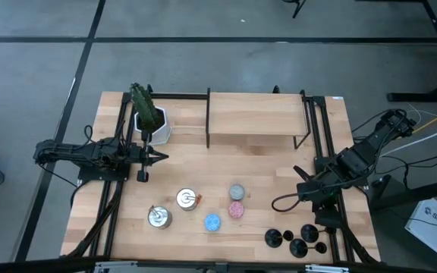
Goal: Pick & Place candle stick holders
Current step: Put the right black candle holder on the shelf
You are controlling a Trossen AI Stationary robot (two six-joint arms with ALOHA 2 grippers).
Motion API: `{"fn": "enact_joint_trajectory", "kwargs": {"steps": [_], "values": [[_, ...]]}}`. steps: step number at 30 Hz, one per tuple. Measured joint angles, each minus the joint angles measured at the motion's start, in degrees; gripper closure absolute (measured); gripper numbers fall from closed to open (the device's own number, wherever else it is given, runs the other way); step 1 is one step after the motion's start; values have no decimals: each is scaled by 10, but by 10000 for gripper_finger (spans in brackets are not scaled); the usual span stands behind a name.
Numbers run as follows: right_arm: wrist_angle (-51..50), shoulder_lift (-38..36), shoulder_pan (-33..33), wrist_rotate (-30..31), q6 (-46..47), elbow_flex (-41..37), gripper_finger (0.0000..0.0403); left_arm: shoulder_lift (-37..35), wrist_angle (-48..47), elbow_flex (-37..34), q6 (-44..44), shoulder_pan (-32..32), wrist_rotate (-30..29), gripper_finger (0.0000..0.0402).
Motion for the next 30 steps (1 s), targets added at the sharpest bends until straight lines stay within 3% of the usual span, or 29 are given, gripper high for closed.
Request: {"fn": "enact_joint_trajectory", "kwargs": {"steps": [8,23,30], "values": [[35,0,11,69,-3,0,181,0,0,0,0,0,0,398],[70,9,61,119,-4,0,181,0,0,0,0,0,0,398],[52,14,100,146,64,0,181,0,0,0,0,0,0,398]]}}
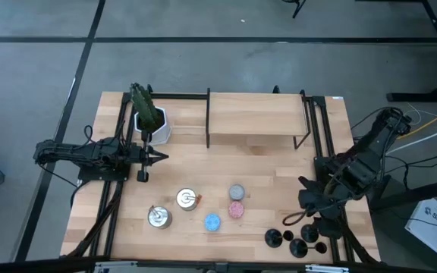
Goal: Pick & Place candle stick holders
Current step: Put the right black candle holder on the shelf
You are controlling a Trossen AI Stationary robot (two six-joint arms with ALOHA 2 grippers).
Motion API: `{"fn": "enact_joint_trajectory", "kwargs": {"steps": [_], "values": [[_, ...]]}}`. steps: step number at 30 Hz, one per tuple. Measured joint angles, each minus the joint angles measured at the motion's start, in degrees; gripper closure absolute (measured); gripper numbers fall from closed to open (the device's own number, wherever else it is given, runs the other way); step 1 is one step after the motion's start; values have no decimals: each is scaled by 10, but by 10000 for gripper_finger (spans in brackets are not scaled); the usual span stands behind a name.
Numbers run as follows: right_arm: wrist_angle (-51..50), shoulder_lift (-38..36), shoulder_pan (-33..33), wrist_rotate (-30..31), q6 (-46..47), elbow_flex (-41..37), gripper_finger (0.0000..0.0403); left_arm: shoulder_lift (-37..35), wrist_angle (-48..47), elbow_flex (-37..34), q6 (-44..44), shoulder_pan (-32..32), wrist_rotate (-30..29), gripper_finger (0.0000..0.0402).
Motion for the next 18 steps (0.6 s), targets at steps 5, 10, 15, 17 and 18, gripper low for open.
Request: {"fn": "enact_joint_trajectory", "kwargs": {"steps": [5,10,15,17,18], "values": [[-18,0,32,12,38,0,181,0,0,0,0,0,0,398],[-18,0,62,12,60,0,181,0,0,0,0,0,0,398],[-17,-2,100,13,97,0,181,0,0,0,0,0,0,398],[-17,-3,118,23,112,0,181,0,0,0,0,0,0,398],[-17,-3,127,32,118,0,181,0,0,0,0,0,0,398]]}}
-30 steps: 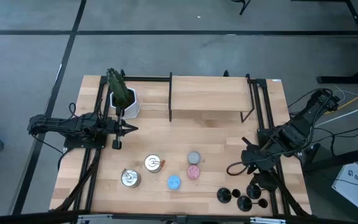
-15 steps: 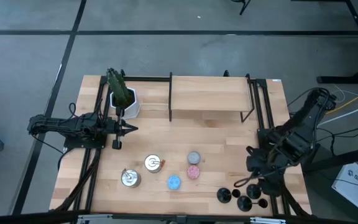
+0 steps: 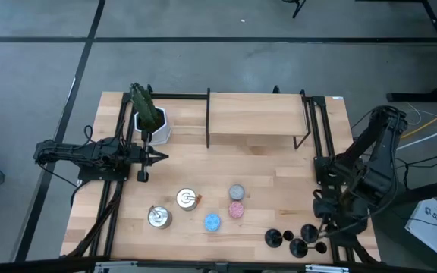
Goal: Pick & Place candle stick holders
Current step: Put the right black candle holder on the shelf
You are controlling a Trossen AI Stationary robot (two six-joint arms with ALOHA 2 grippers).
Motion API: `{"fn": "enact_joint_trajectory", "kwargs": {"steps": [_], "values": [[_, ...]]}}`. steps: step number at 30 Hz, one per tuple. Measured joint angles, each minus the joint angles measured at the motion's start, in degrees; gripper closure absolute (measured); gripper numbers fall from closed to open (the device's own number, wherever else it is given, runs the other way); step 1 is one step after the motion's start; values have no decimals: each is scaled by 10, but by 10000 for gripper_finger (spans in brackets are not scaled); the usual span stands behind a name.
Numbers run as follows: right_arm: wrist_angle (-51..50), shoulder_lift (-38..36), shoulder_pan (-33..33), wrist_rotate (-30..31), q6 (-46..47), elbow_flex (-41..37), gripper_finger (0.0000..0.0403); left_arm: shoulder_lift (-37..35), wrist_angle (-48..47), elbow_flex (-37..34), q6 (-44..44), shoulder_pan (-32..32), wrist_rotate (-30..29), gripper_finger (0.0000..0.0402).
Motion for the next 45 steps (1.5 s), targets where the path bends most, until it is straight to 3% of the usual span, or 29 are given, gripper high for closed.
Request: {"fn": "enact_joint_trajectory", "kwargs": {"steps": [14,32,41,45], "values": [[-31,1,66,62,14,0,181,0,0,0,0,0,0,398],[-32,1,68,89,45,-20,183,0,0,0,0,0,0,398],[-35,1,68,80,67,-20,263,0,0,0,0,0,0,398],[-27,1,68,77,73,-20,269,0,0,0,0,0,0,398]]}}
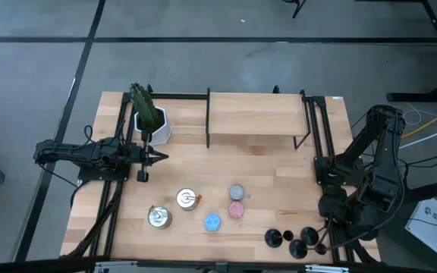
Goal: Pick & Place candle stick holders
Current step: Put the right black candle holder on the shelf
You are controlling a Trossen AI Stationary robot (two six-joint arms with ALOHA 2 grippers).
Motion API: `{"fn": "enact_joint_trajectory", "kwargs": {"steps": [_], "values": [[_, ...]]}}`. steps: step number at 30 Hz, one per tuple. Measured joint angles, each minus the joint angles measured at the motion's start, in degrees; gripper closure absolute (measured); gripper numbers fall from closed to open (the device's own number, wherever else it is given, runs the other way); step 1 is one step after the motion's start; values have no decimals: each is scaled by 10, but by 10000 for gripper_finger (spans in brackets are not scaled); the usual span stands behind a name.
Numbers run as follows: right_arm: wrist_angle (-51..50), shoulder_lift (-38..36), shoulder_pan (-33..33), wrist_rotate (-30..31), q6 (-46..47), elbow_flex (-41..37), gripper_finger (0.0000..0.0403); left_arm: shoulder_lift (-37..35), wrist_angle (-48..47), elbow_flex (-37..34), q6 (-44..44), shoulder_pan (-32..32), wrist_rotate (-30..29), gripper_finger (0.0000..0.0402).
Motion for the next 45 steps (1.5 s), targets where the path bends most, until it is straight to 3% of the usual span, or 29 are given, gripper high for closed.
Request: {"fn": "enact_joint_trajectory", "kwargs": {"steps": [14,28,32,45], "values": [[-22,-3,-6,-30,37,3,269,0,0,0,0,0,0,398],[-223,-7,-88,-33,23,130,269,0,0,0,0,0,0,398],[-264,-8,-116,-13,8,172,269,0,0,0,0,0,0,398],[-263,-13,-212,78,-77,258,269,0,0,0,0,0,0,398]]}}
